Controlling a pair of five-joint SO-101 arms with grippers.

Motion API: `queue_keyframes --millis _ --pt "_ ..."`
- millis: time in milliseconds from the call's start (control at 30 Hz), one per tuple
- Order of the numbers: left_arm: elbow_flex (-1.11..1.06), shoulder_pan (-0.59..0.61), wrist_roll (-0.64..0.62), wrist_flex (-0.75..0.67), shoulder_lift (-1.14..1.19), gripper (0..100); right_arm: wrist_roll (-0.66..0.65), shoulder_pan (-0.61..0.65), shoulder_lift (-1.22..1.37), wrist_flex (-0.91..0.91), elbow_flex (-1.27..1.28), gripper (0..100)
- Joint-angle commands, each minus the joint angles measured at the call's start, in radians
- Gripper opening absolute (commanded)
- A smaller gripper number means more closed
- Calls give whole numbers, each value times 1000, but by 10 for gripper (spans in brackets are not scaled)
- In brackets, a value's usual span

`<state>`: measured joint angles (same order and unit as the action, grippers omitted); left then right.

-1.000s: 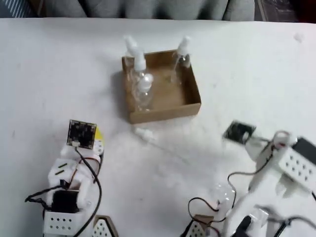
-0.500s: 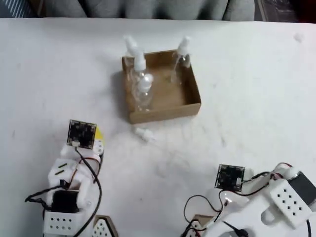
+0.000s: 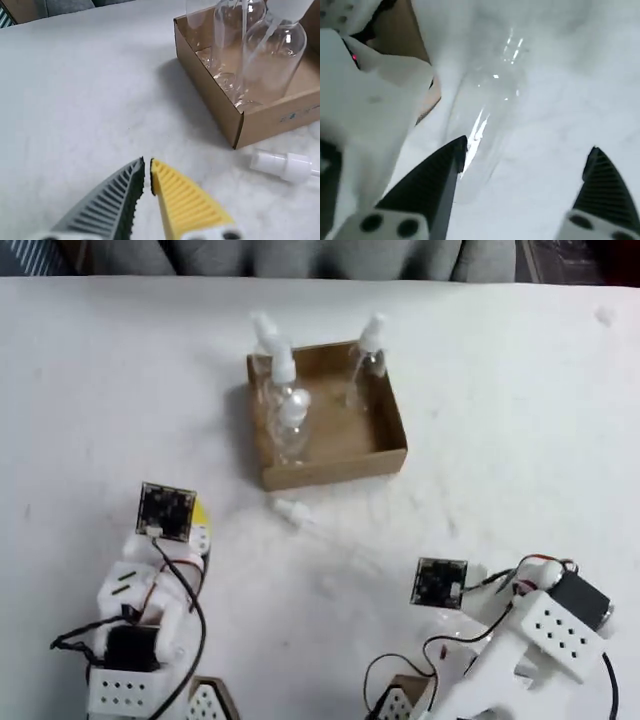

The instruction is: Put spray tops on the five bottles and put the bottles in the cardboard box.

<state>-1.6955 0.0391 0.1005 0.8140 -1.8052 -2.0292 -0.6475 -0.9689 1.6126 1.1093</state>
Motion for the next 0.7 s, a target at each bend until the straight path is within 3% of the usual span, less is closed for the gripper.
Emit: queue_keyframes --millis 0,167,367,667 --pt "2 2 11 3 -22 24 54 12 10 4 20 318" --pt "2 2 11 3 -22 24 109 18 10 18 18 318" --pt "2 1 11 2 -22 24 281 85 21 62 -12 318" --pt "2 1 11 5 -22 24 292 128 292 105 -147 316"
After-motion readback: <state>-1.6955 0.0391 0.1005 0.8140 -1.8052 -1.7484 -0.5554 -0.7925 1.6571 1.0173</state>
